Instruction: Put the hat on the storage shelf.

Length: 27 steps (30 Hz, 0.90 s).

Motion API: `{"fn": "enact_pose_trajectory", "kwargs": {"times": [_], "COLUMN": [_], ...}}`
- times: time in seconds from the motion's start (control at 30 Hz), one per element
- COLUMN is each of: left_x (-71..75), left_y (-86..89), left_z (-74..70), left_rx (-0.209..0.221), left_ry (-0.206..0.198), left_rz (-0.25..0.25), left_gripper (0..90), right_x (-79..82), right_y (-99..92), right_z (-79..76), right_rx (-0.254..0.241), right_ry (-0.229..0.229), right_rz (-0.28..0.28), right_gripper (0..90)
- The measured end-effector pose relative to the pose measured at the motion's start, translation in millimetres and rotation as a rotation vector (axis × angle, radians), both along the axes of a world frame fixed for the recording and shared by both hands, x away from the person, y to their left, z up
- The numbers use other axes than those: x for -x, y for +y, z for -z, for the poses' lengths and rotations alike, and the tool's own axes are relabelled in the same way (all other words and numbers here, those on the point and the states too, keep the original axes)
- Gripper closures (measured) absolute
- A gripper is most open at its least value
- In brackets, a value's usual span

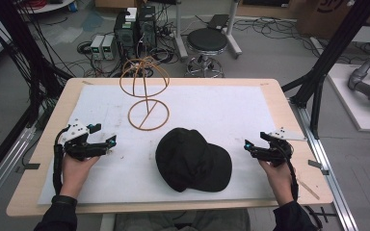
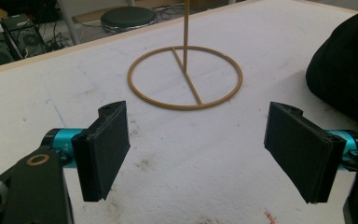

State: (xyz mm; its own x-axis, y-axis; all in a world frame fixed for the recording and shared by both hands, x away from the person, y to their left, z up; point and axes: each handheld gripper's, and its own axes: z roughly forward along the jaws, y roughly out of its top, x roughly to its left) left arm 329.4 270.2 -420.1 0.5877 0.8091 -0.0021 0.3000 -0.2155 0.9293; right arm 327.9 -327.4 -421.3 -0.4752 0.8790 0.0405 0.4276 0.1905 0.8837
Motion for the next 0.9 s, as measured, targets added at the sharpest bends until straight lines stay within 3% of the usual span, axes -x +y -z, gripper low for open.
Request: {"fn": "enact_pose_trajectory", "kwargs": {"times": [0.27, 0.47, 0.63, 0.9], "left_x": [2.1, 10.0, 18.0, 18.9], "left_y": [-2.0, -0.1, 3.8, 10.9], "left_z": [-0.5, -0.2, 3.4, 5.4], "left_rx": [-0.008, -0.005, -0.021, 0.004], "left_ry": [0.002, 0.004, 0.006, 0.018], "left_rz": [0.016, 0.021, 0.029, 0.014], "left_gripper": [21.7, 21.0, 20.1, 20.1], "right_x": [3.1, 4.3, 6.5, 10.8], "right_y": [3.5, 9.1, 23.4, 59.5], "right_z": [-7.9, -16.2, -23.9, -31.2], "right_rx": [-0.012, -0.025, -0.048, -0.063], "right_ry": [-0.035, -0.041, -0.054, -0.054], "right_rz": [-0.078, -0.187, -0.300, -0.464], "right_gripper": [28.0, 33.4, 36.7, 40.4]}}
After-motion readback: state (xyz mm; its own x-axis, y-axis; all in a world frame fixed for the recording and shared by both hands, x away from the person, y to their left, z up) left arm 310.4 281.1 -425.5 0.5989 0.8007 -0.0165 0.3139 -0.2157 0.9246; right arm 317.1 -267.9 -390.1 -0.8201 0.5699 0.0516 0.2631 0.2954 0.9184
